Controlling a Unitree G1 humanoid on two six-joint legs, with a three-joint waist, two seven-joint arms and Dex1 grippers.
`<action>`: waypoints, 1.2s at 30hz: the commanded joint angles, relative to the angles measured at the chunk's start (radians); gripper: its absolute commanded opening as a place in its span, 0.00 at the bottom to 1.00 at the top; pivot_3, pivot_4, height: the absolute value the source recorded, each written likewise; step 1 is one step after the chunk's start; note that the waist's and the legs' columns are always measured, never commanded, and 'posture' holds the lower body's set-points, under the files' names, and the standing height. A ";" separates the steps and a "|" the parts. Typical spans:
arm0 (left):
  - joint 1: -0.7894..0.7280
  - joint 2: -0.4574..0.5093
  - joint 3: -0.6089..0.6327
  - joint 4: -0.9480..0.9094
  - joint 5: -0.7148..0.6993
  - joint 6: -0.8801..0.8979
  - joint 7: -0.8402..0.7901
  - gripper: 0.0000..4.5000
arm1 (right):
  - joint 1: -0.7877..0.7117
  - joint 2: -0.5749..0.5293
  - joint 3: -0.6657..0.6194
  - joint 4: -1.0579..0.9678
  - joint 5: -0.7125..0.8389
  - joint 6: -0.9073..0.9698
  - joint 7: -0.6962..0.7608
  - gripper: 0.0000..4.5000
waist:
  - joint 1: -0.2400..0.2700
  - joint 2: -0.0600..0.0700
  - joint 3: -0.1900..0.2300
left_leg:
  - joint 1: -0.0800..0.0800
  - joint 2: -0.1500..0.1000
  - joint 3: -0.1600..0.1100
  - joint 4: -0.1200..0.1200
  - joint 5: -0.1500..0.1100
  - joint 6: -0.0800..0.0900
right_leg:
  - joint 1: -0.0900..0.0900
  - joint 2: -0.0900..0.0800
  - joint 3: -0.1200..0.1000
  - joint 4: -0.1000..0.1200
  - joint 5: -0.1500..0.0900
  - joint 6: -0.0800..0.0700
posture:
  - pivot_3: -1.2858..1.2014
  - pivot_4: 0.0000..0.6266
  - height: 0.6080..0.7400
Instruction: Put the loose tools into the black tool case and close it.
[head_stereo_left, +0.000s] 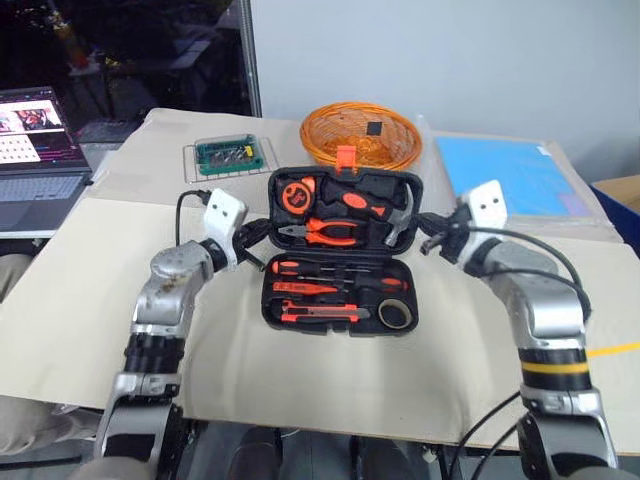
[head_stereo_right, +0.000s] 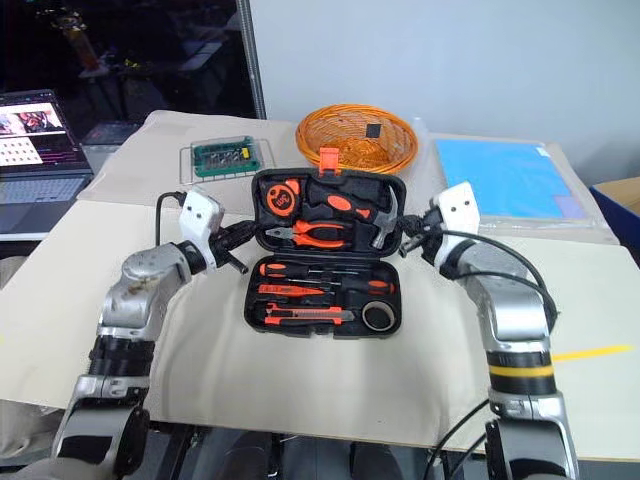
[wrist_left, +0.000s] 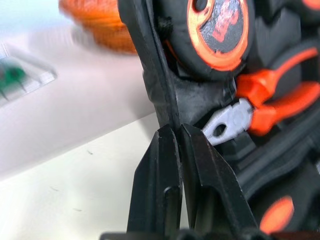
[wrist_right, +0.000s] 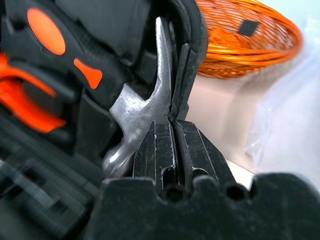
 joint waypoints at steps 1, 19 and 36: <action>0.036 0.033 -0.079 0.021 0.091 -0.250 -0.025 0.01 | 0.149 -0.017 0.031 -0.196 -0.008 -0.187 0.071 0.00 | 0.003 0.000 0.000 | 0.000 0.000 0.000 0.000 0.000 0.000 | 0.000 0.000 0.000 0.000 0.000 0.000 | 0.52 0.24 1.00; 0.254 0.605 0.168 -0.260 -0.542 0.483 -0.702 0.71 | 0.684 -0.378 -0.358 -0.623 0.373 0.146 0.371 0.15 | -0.016 -0.001 0.000 | 0.037 0.006 0.006 0.000 -0.006 -0.009 | 0.030 -0.003 -0.001 -0.003 -0.013 -0.008 | 0.52 0.24 1.00; 0.286 0.555 0.076 -0.556 -0.530 0.427 -0.625 0.99 | 0.185 -0.138 0.331 -0.355 0.004 0.339 -0.062 0.00 | -0.018 -0.010 0.000 | 0.029 0.004 0.021 -0.011 -0.002 -0.001 | 0.019 -0.014 -0.004 -0.014 -0.009 -0.012 | 0.52 0.24 1.00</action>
